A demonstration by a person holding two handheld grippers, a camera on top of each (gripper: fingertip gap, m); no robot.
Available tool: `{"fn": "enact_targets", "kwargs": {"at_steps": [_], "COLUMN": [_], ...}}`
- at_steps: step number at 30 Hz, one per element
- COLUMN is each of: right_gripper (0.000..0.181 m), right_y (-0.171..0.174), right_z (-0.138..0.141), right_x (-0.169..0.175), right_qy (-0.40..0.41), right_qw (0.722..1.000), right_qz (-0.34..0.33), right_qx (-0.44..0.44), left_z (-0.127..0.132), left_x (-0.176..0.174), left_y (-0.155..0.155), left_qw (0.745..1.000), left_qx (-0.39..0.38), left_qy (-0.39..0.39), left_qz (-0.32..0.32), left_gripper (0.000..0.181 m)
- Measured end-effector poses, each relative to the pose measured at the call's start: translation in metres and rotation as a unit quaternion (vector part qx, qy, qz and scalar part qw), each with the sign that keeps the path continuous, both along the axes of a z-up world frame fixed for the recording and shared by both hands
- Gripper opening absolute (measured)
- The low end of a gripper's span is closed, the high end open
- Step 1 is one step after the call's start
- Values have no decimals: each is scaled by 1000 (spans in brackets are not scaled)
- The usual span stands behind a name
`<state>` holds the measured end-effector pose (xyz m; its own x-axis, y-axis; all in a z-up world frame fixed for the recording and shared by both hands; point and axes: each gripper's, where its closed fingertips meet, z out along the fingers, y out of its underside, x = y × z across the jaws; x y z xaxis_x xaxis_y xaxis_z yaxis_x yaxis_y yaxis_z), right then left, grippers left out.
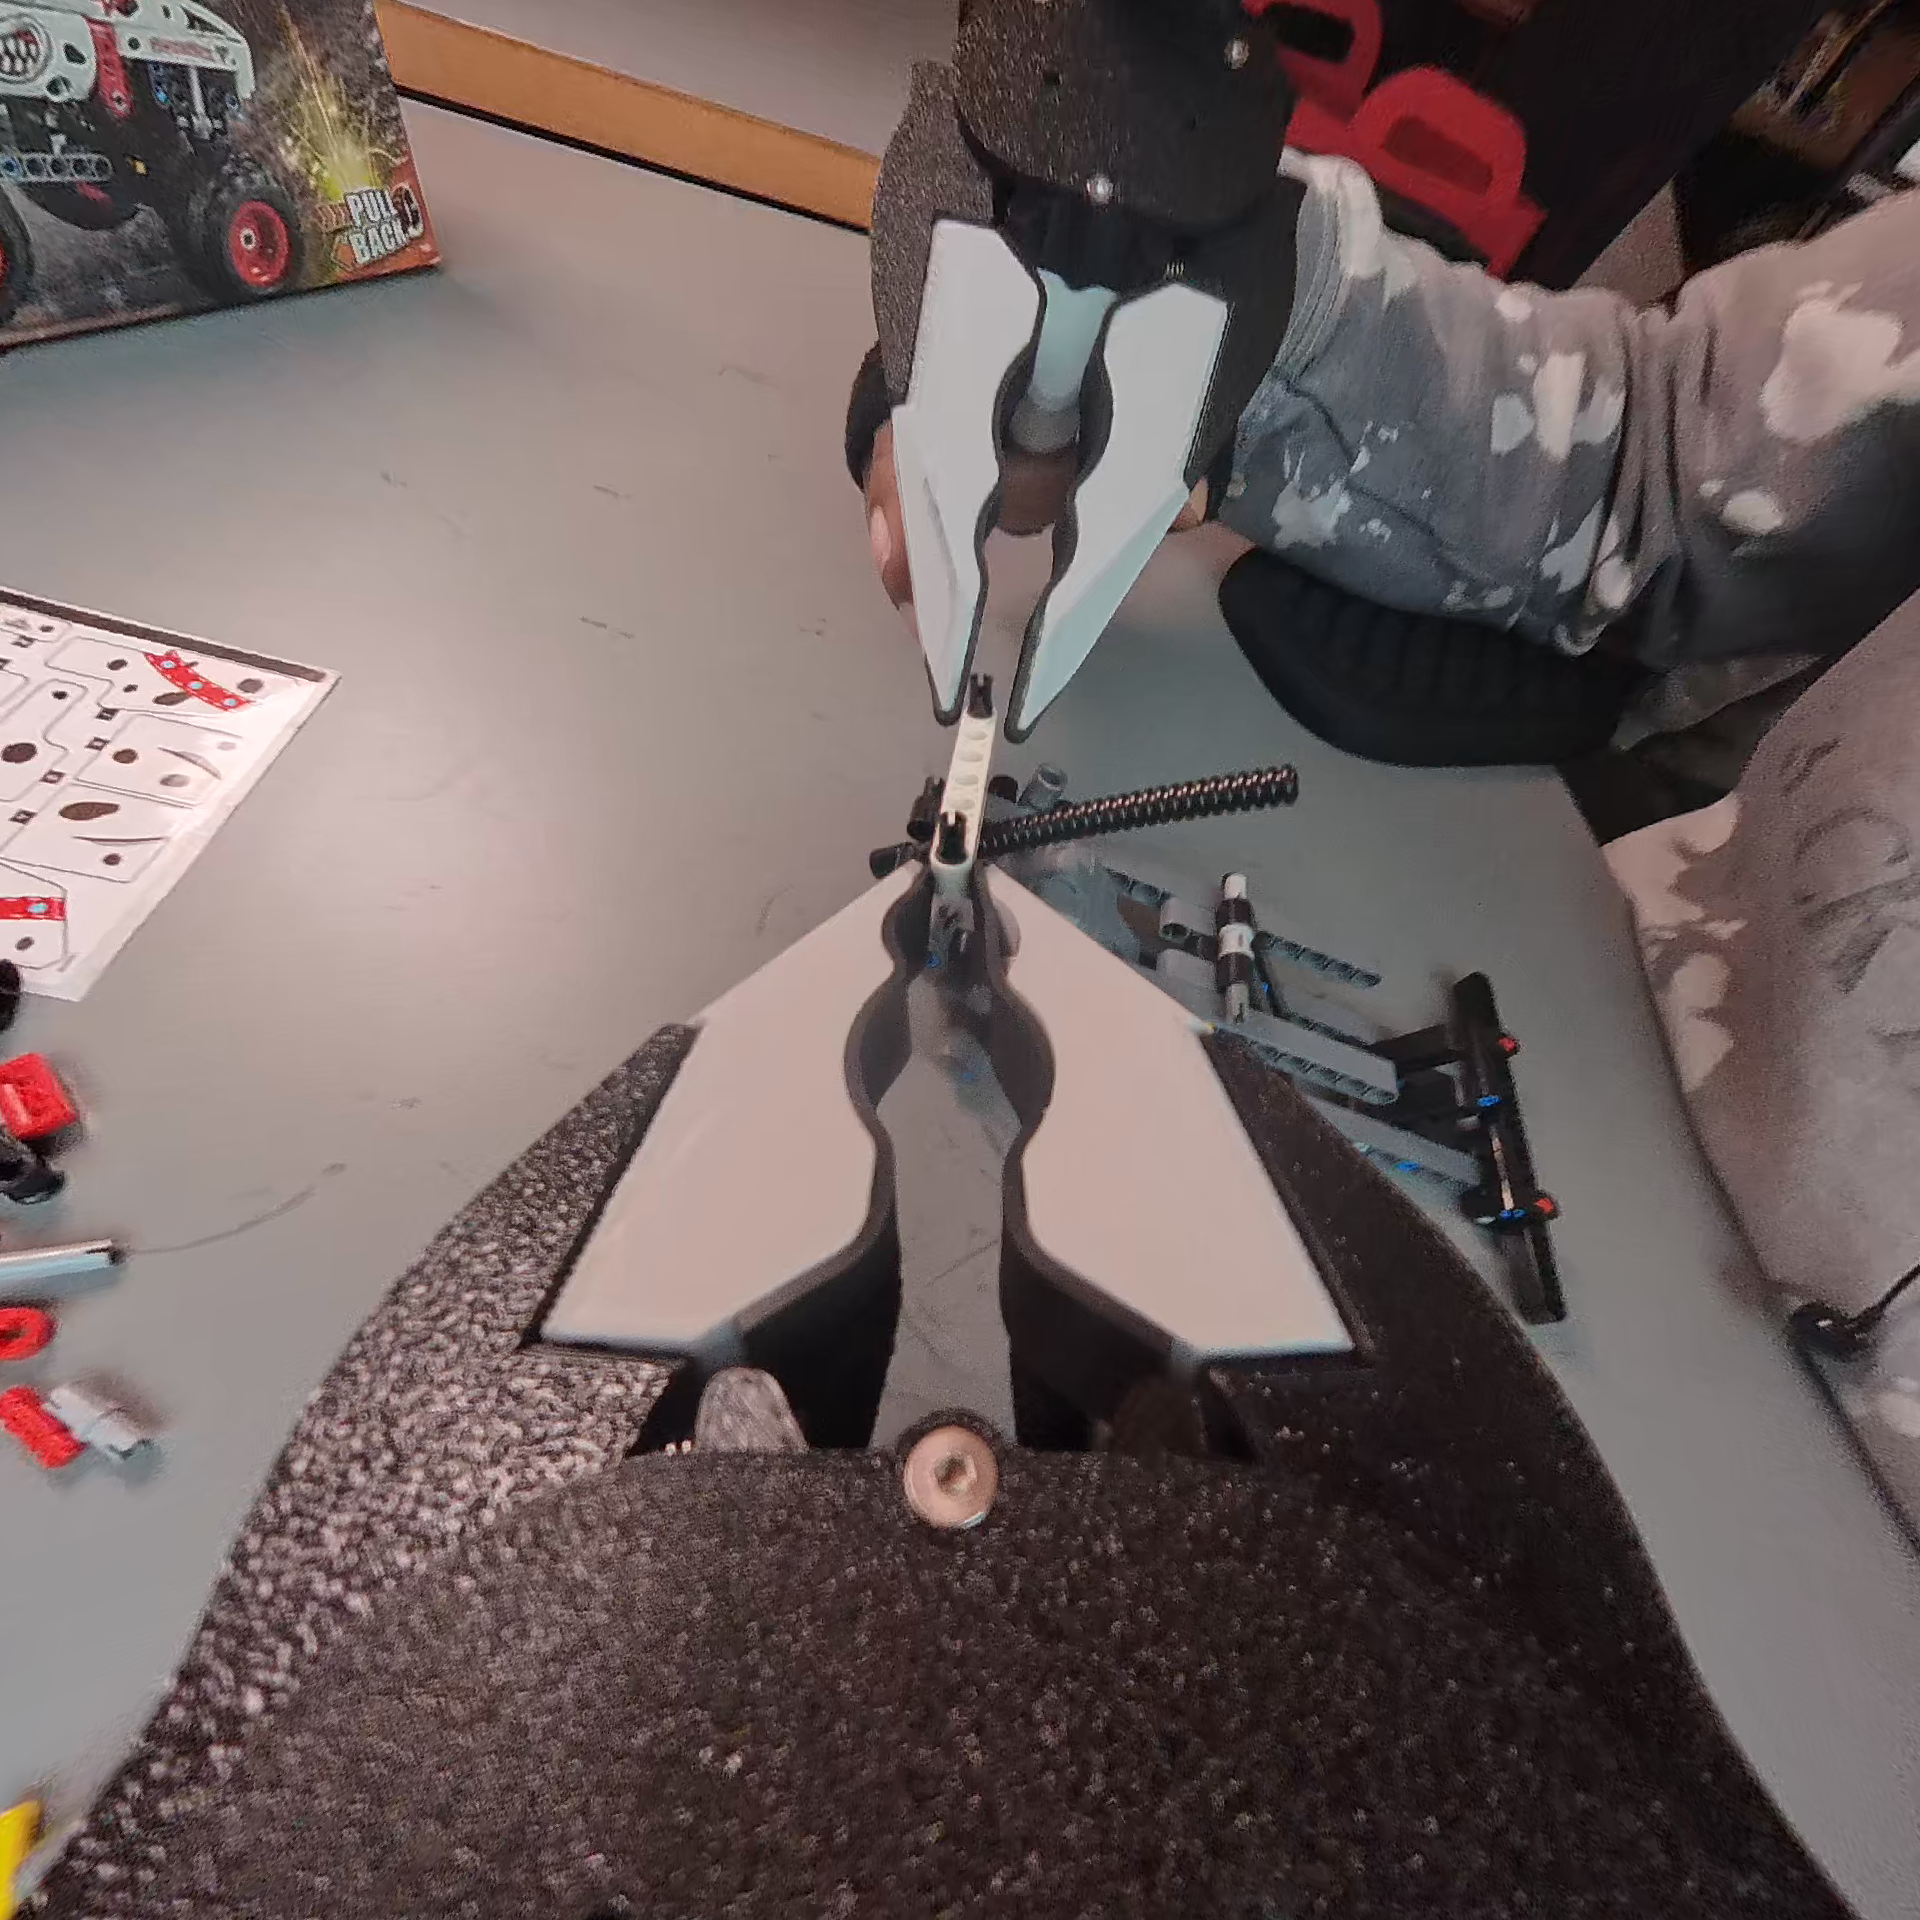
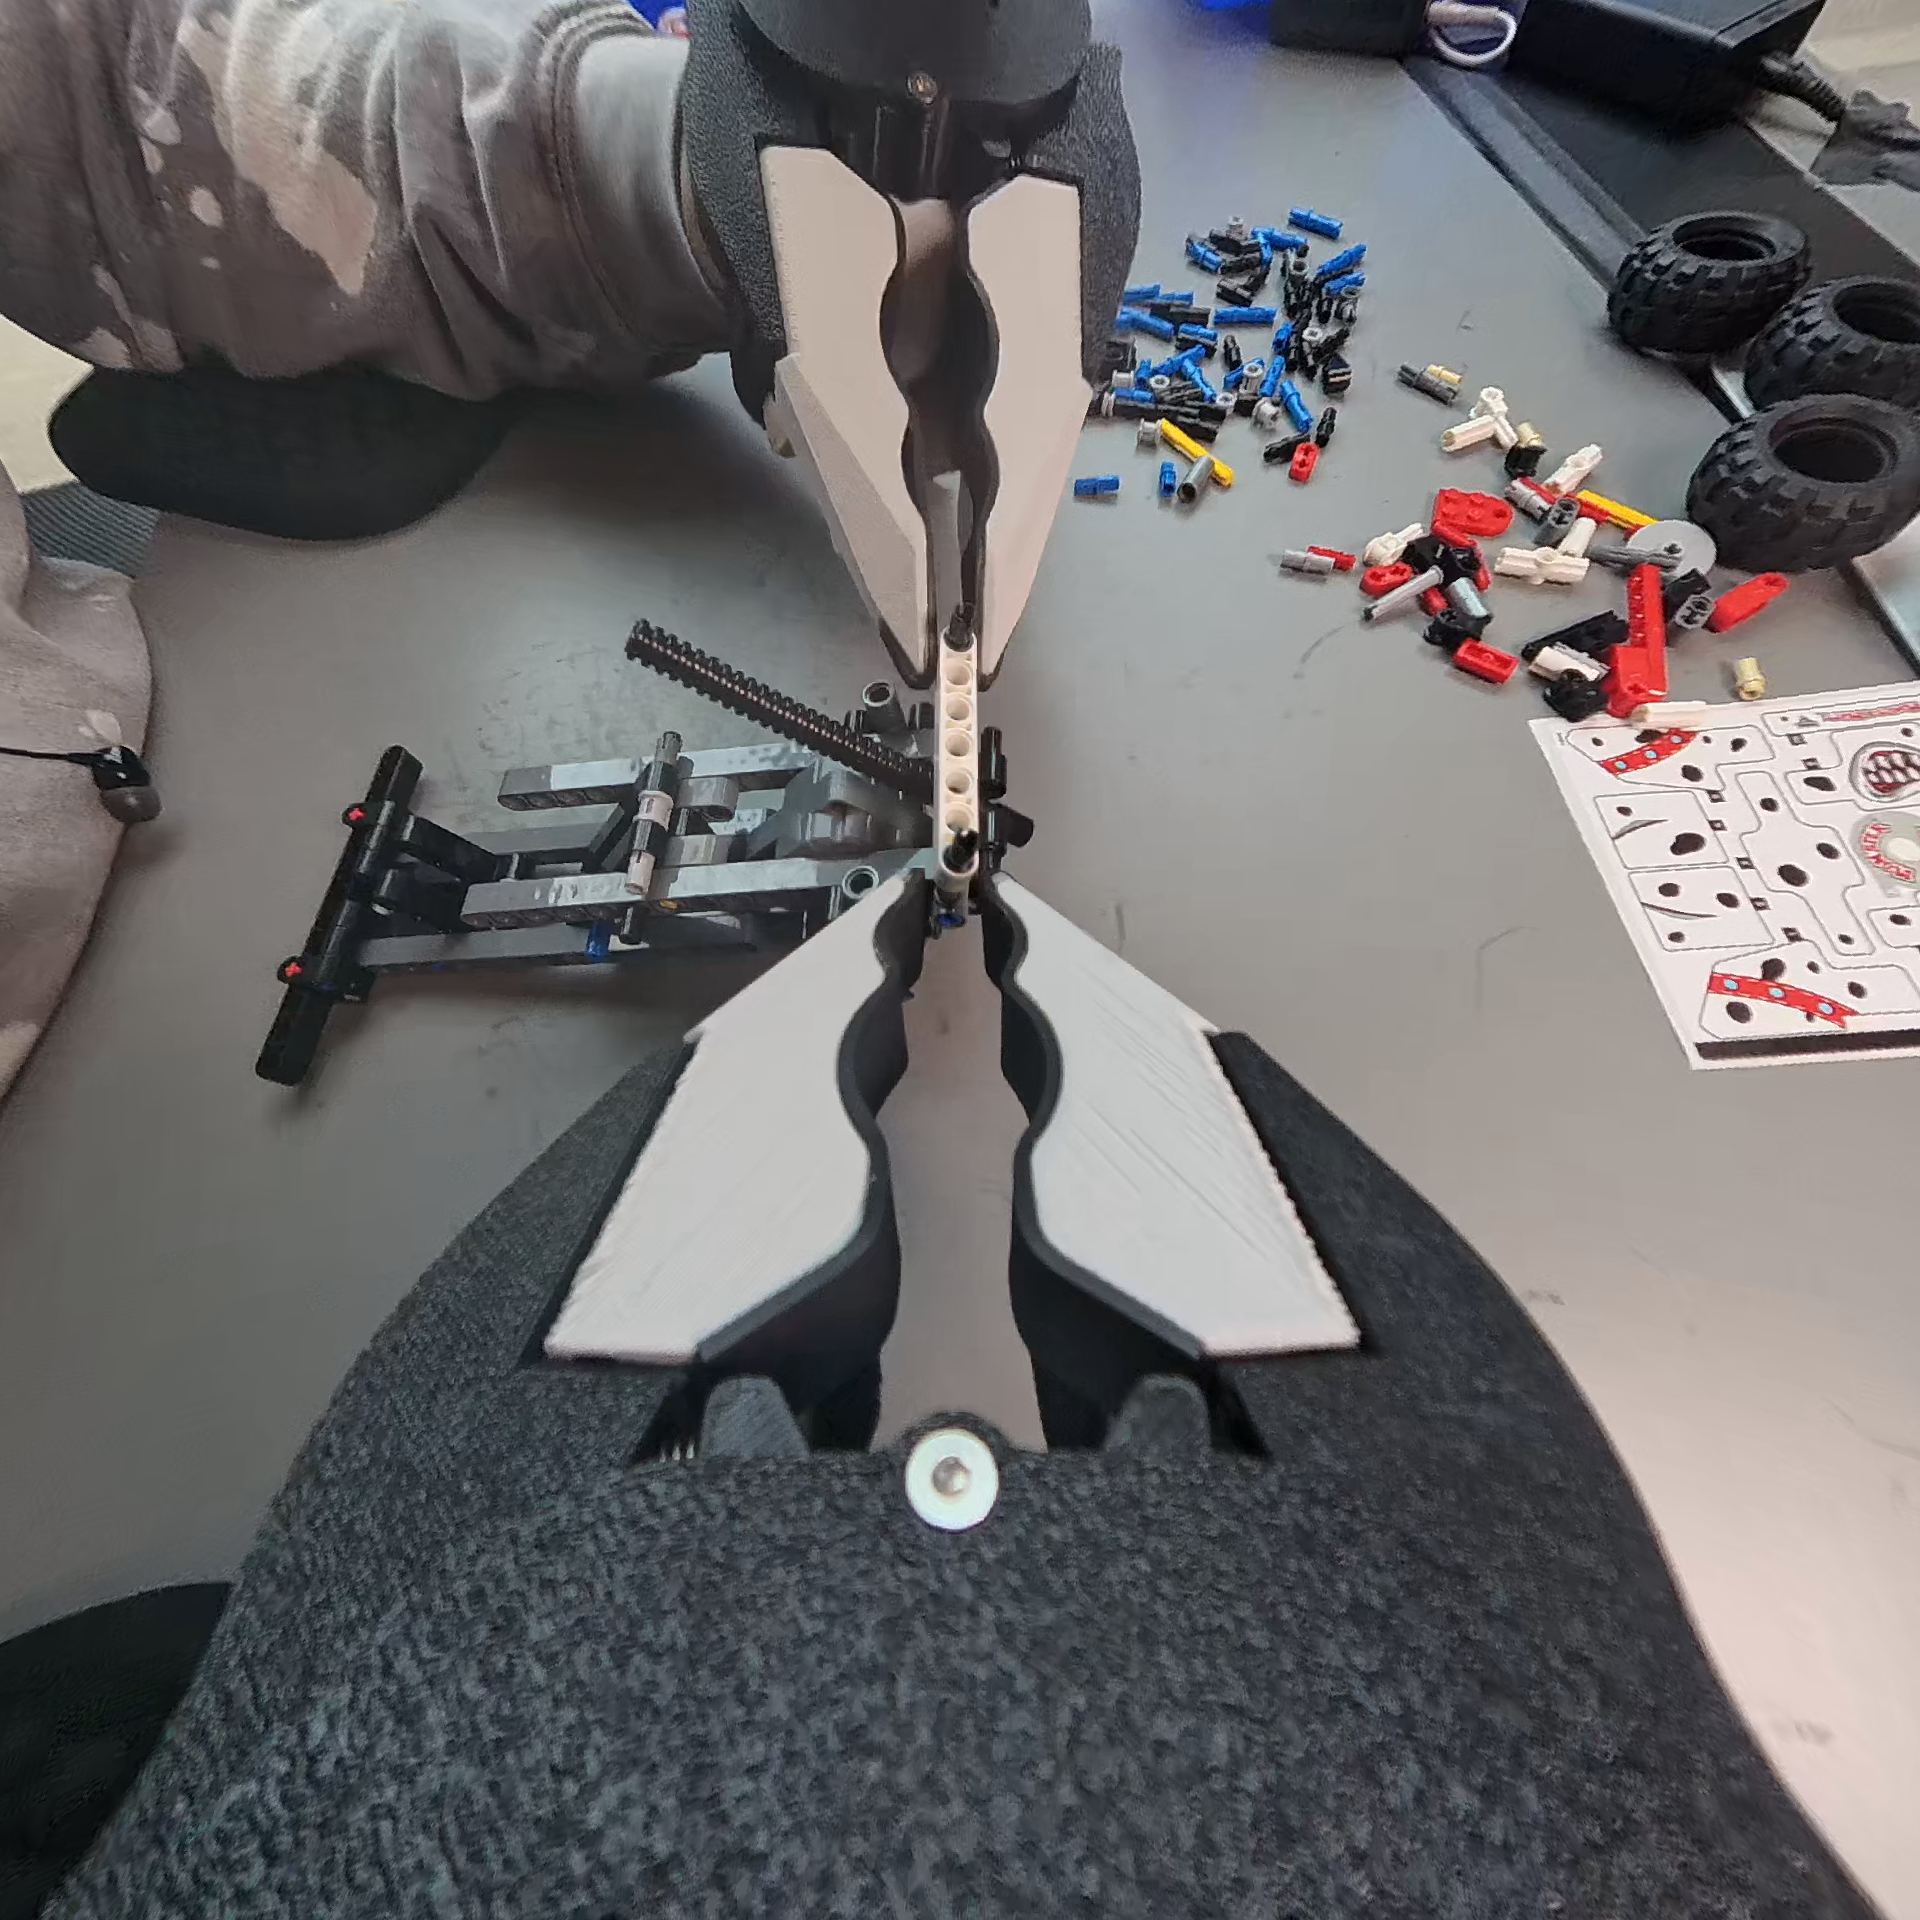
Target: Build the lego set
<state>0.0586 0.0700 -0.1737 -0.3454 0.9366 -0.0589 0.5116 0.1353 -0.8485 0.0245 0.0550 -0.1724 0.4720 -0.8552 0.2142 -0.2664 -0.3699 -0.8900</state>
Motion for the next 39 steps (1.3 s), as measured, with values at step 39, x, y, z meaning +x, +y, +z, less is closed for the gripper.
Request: {"fn": "enact_targets", "kwargs": {"at_steps": [39], "right_gripper": [21], "right_y": [18], "right_z": [67], "right_x": [-8], "right_qy": [182], "right_qw": [982], "right_qz": [-45], "right_qx": [-21], "left_z": [61], "left_x": [-16], "left_y": [26], "left_qw": [818], "left_qx": [-353], "left_qy": [-450], "left_qz": [59], "left_gripper": [7]}}
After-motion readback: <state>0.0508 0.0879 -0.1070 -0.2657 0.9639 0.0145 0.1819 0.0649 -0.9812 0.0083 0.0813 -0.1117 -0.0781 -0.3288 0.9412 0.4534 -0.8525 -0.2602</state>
